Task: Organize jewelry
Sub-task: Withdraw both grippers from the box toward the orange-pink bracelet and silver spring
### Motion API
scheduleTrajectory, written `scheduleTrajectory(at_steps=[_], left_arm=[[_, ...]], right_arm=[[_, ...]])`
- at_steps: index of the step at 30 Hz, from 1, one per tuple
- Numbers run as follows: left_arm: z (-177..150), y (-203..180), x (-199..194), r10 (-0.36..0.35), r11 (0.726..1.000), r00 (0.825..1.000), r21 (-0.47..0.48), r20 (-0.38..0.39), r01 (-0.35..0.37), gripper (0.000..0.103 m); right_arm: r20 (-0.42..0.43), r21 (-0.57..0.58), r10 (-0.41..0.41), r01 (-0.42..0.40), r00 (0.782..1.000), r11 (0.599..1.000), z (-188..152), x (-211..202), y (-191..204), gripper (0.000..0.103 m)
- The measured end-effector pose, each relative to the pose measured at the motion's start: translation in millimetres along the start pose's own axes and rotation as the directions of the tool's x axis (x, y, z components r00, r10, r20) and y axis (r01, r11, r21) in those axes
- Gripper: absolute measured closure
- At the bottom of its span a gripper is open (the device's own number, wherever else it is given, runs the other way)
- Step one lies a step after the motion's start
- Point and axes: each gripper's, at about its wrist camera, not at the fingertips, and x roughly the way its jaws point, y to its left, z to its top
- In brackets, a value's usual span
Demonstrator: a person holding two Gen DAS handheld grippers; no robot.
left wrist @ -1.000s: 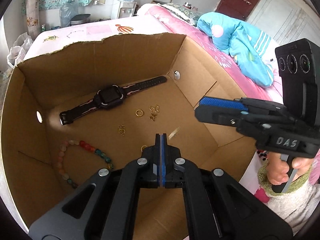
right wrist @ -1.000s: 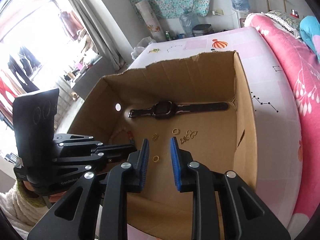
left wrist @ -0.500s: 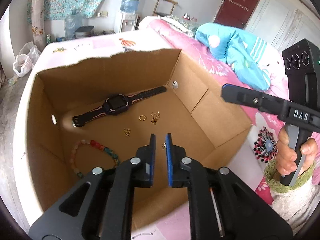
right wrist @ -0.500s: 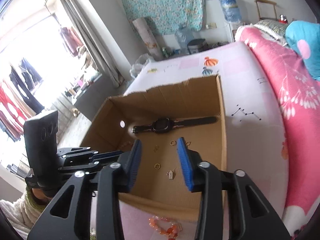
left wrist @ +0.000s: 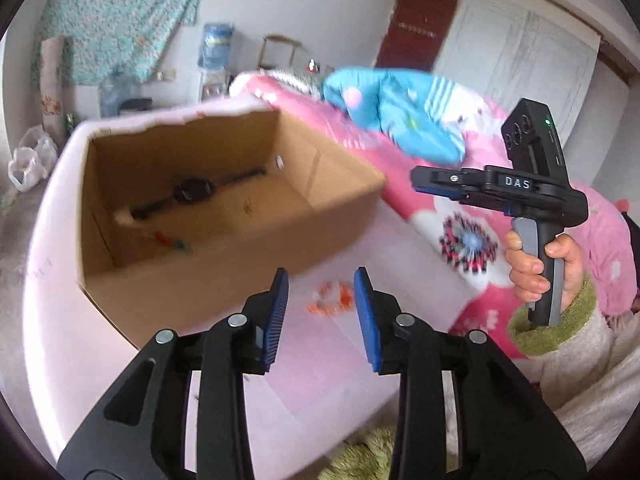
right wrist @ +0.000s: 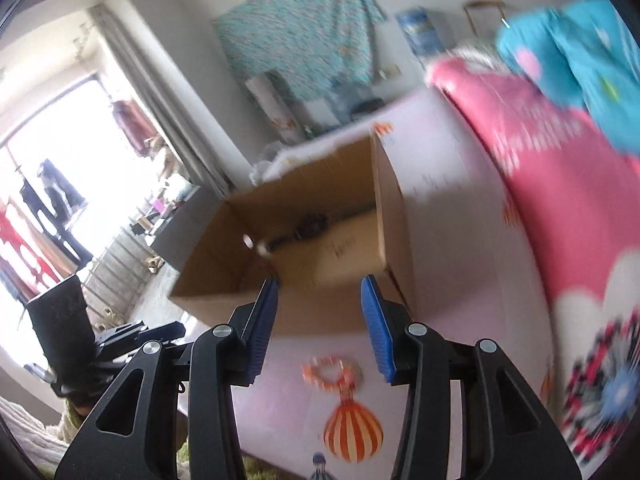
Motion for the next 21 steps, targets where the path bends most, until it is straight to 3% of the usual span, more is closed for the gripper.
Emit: scheduleTrajectory(at_steps=[4,12,21], left_arm=[[-13.4,-5.2,38.6,0.04,0.999,0.996,-0.005,-0.084,-0.041,0.071],[-10.1,-3.1,112.3,0.119,0.992,0.978,-0.03,-0.173,-0.126,0.071],[-12.5,-21.3,141.8,0.285,0.954,0.938,0.15,-0.198,-0.258,0.071]], right_arm=[[-0.088,0.092,-0.036,0.044,0.996,0.995,-34.7,27.3,-17.5,0.06],[-0.15,0.053,-0.145,0.154,0.978,0.987,-62.5,49.3,-22.5,0.06],[-0.163,0.106,-0.102,0.12,0.981,0.987,-68.2,55.8,-46.9,0.06]])
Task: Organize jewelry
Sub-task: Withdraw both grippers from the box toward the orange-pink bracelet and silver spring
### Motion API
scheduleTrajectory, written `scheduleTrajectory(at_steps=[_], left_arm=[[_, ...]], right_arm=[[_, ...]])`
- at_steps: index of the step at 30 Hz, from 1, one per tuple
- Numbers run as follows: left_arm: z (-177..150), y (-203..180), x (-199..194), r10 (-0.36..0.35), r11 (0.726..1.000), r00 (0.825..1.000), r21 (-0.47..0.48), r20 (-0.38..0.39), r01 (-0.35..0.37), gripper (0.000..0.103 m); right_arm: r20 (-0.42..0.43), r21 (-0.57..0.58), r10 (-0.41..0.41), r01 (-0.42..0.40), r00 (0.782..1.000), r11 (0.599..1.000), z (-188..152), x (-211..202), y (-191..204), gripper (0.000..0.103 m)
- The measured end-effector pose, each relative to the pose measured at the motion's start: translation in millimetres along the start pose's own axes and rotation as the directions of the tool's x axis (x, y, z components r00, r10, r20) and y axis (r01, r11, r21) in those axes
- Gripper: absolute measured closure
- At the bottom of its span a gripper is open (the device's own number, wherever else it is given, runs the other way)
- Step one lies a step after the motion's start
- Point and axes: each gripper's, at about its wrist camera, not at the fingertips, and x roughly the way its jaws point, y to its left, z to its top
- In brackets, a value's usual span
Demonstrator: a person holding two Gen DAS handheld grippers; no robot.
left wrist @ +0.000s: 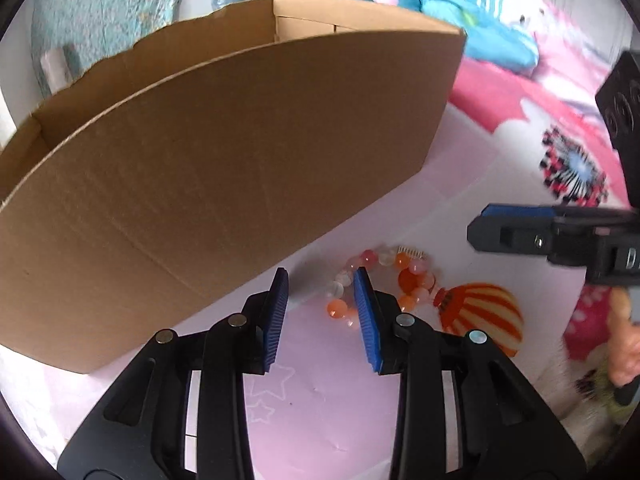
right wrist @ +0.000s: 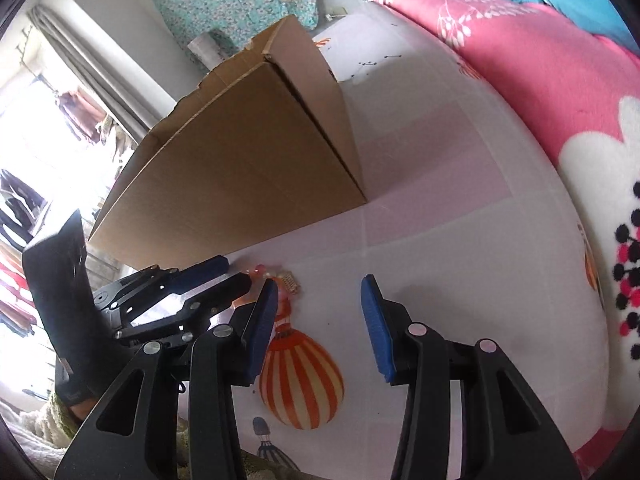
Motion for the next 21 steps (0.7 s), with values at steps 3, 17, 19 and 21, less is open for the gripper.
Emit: scheduleTrajectory(at_steps=[3,17,19,21], left_arm=[[-1.4,0.2,-3.3,0.017,1.0,1.0,-0.004,-0.008,-0.017,0.07],[-24.8,13.7,-23.2,0.121,0.991,0.992,-0.056,-0.032,-0.122,0.054],[-27.8,15.3,-25.3,0.123,0.99,0.992,-0.07,-0.031,-0.125,0.053],[-30.8,17.4,-27.4,0.123,0.989,0.992,-0.083,-0.03,-0.125,0.052]], right_arm=[[-0.005,0.01,0.005,-0.004,1.0,1.0,-1.3,1.0,-1.7,0.06],[-0.022,-0.109,-0.172,0.169,0.985,0.98,-6.8,3.4,25.7,0.058],[-0.026,-0.115,-0.188,0.184,0.982,0.976,-6.8,3.0,28.2,0.05],[-0.029,-0.121,-0.201,0.196,0.979,0.973,-4.4,4.3,28.7,0.048]])
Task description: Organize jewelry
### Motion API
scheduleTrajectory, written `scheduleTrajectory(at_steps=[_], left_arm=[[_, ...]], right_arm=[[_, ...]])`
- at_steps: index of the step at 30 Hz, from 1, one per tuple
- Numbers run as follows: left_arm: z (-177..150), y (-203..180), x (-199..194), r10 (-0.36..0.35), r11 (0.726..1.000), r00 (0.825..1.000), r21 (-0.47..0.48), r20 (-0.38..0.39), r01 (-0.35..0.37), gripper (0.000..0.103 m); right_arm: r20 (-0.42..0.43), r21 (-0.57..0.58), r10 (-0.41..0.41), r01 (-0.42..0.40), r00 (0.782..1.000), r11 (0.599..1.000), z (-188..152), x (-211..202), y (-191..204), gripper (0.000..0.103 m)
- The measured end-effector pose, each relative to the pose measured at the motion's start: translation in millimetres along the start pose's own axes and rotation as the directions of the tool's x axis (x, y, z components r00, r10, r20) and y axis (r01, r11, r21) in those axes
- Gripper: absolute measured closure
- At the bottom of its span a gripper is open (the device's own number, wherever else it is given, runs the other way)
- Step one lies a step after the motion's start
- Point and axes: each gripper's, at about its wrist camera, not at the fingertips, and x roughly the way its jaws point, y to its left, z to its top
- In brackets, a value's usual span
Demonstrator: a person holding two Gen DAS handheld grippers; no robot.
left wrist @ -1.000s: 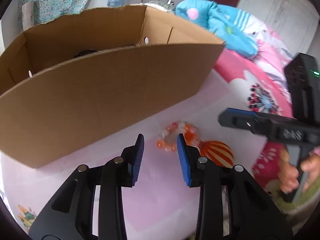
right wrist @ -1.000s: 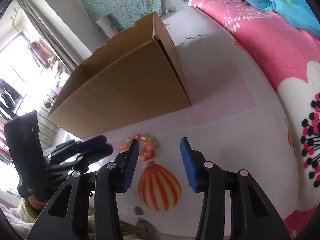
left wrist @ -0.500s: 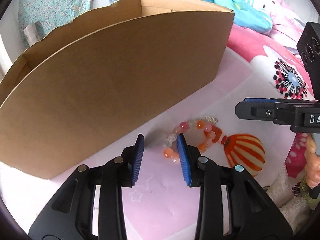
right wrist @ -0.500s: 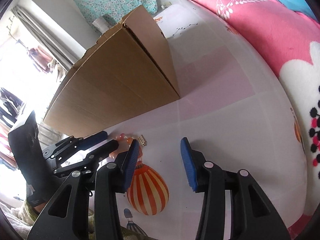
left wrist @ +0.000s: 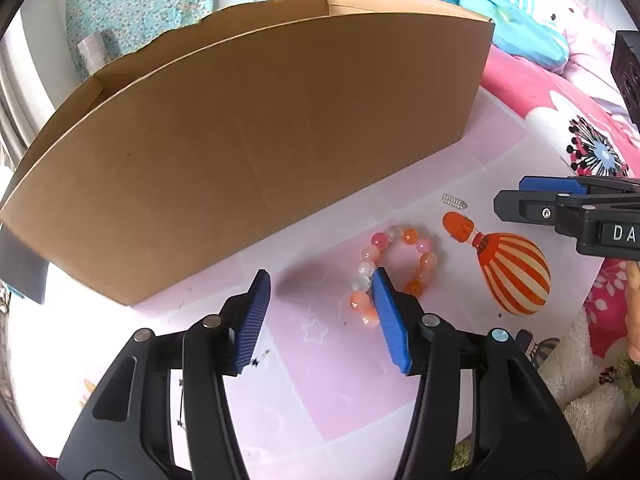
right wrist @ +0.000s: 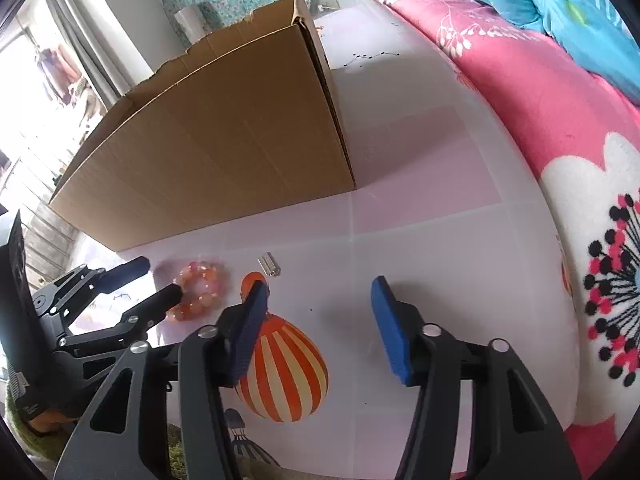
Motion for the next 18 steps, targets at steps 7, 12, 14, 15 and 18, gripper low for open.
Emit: scheduleTrajectory(at_steps=[7,12,14,15,18], left_arm=[[-5.1,8.5,-2.2,-0.019,0.999,1.0,-0.029,0.001,0.019,0.05],[-2.1,14.8,-1.0,-0.025,0.999,1.0,-0.038,0.004,0.025,0.047],[-0.9,15.5,0.7,-0.027,0.999,1.0,-0.042,0.005,0.028,0.045],[0.8,16.5,1.5,-0.029,0.999,1.0,-0.044,0.005,0.029,0.045],[-0.9,17.6,1.2,-0.033,0.998,0.999,-0.047,0.007,0.033,0.044]], right_arm=[[-0.021,-0.012,-0.034,0.034,0.999,0.999,3.9,6.0,6.0,0.045],[-0.031,-0.022,-0.053,0.053,0.998,0.998,3.8,8.5,12.5,0.044],[-0.034,-0.026,-0.06,0.059,0.998,0.998,4.6,9.5,14.1,0.044],[-0.036,-0.027,-0.062,0.061,0.997,0.998,4.8,9.8,14.7,0.044],[-0.042,-0.033,-0.07,0.068,0.997,0.997,5.5,10.8,16.4,0.044]])
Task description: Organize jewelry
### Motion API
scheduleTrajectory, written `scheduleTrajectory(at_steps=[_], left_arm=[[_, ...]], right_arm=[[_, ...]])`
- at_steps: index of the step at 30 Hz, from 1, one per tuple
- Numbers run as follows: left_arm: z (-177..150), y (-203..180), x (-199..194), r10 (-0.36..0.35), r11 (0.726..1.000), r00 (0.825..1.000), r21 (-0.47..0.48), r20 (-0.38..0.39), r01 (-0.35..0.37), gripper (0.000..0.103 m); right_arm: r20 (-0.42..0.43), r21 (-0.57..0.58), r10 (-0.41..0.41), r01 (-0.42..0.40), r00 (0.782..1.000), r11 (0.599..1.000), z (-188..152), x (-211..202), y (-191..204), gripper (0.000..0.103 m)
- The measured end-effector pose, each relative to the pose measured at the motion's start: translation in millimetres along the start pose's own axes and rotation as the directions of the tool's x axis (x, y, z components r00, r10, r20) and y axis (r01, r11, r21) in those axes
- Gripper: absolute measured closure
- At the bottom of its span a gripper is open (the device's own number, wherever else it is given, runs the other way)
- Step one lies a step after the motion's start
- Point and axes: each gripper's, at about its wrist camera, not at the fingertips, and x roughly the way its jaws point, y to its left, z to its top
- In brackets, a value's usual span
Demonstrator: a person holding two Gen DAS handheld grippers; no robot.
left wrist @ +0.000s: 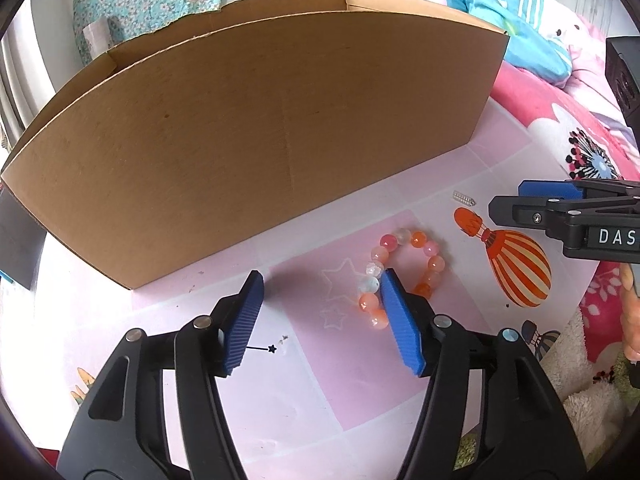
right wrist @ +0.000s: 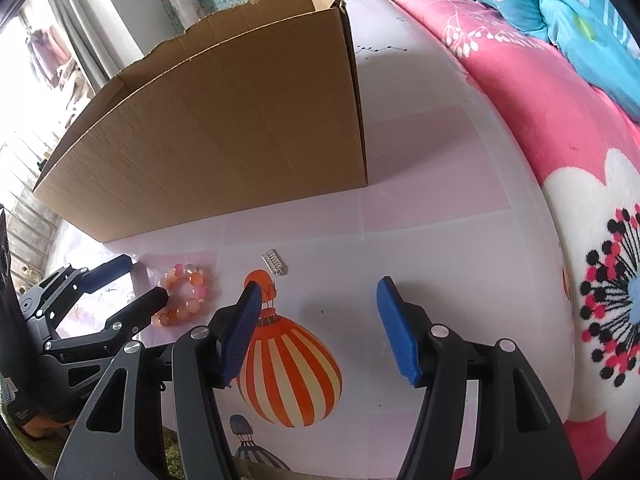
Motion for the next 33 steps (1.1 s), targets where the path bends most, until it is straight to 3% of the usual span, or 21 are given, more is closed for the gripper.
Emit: scheduleTrajectory(at_steps=[17,23,26,33], left_arm=[[-7.6,3.0,1.0,0.009,1.0,1.0,-0.017,0.018,-0.009,0.043],[-12.5,16.0,0.1,0.027,0.999,0.999,-0.048,0.02,-0.026,0.034],[-13.8,19.5,0.2,0.031,0.998,0.999,-0.057,0.019,-0.03,0.029],[-16.2,21.3,3.6,0.037,0.997,0.999,-0.064,0.018,-0.036,0.016]], right_arm=[[-0.01,-0.011,-0.017,0.017,1.0,1.0,1.3,2.1,8.1,0.044],[-0.013,-0.011,-0.02,0.02,1.0,1.0,1.6,2.6,8.4,0.044],[-0.016,-0.008,-0.014,0.013,1.0,1.0,2.0,2.7,9.7,0.032],[-0.021,-0.023,-0.01,0.01,1.0,1.0,1.1,4.1,13.0,0.032]])
